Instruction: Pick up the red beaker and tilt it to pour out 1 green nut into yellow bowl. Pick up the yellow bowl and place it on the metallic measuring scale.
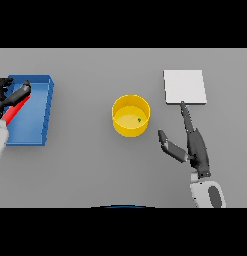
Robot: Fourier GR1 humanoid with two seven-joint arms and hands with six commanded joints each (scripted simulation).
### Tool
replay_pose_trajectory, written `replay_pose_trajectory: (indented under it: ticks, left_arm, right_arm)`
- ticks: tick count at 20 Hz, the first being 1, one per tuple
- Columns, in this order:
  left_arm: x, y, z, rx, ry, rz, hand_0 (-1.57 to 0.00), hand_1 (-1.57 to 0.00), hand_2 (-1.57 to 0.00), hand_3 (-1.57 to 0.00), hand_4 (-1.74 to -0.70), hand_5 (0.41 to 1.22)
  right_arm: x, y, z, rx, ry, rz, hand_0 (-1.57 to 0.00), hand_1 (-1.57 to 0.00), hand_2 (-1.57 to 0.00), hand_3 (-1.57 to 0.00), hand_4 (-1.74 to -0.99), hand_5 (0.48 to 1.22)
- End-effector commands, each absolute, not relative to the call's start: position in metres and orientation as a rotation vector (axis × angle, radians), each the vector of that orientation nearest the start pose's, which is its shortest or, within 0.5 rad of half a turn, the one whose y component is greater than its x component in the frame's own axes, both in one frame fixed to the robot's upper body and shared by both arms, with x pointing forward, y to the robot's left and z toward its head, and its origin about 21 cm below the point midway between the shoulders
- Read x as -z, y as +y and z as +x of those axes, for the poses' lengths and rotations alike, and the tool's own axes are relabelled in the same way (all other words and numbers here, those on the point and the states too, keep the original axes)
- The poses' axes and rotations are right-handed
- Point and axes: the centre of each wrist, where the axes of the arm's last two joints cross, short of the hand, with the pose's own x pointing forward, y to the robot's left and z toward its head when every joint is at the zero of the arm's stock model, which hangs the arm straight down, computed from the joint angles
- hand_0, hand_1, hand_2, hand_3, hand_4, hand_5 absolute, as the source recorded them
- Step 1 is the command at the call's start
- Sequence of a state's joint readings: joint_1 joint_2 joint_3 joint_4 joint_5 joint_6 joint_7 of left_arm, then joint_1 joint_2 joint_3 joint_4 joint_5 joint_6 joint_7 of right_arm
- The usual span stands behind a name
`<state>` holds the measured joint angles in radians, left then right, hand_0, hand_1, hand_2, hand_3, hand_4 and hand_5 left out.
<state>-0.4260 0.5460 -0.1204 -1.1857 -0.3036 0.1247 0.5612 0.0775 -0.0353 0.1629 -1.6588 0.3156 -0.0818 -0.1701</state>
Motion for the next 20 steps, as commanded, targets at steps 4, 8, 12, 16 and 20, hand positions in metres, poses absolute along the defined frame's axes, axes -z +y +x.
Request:
replay_pose_trajectory:
  ticks: [4, 8, 12, 16, 20]
  left_arm:
    - [-0.071, 0.327, 0.353, 0.409, -1.049, 0.831, -0.16, -0.13, -0.14, -0.13, -0.8, 0.649]
    - [-0.071, 0.328, 0.351, 0.427, -1.098, 0.853, -0.07, -0.05, -0.06, -0.05, -0.76, 0.657]
    - [-0.073, 0.325, 0.352, 0.427, -1.128, 0.819, -0.03, -0.02, -0.02, -0.02, -0.74, 0.664]
    - [-0.071, 0.325, 0.351, 0.432, -1.112, 0.84, -0.01, -0.01, -0.01, -0.01, -0.73, 0.68]
    - [-0.073, 0.325, 0.353, 0.432, -1.105, 0.839, 0.0, 0.0, 0.0, 0.0, -0.74, 0.696]
  right_arm:
    - [-0.004, -0.208, 0.227, -0.342, -1.756, -0.212, 0.0, 0.0, 0.0, 0.0, -1.019, 0.643]
    - [-0.013, -0.209, 0.237, -0.504, -1.726, -0.199, 0.0, 0.0, 0.0, 0.0, -1.005, 0.669]
    - [-0.04, -0.212, 0.265, -0.927, -1.665, -0.29, 0.0, 0.0, 0.0, 0.0, -1.094, 0.677]
    - [-0.058, -0.199, 0.291, -1.301, -1.62, -0.343, 0.0, 0.0, 0.0, 0.0, -1.192, 0.677]
    - [-0.068, -0.186, 0.312, -1.608, -1.568, -0.374, 0.0, 0.0, 0.0, 0.0, -1.225, 0.684]
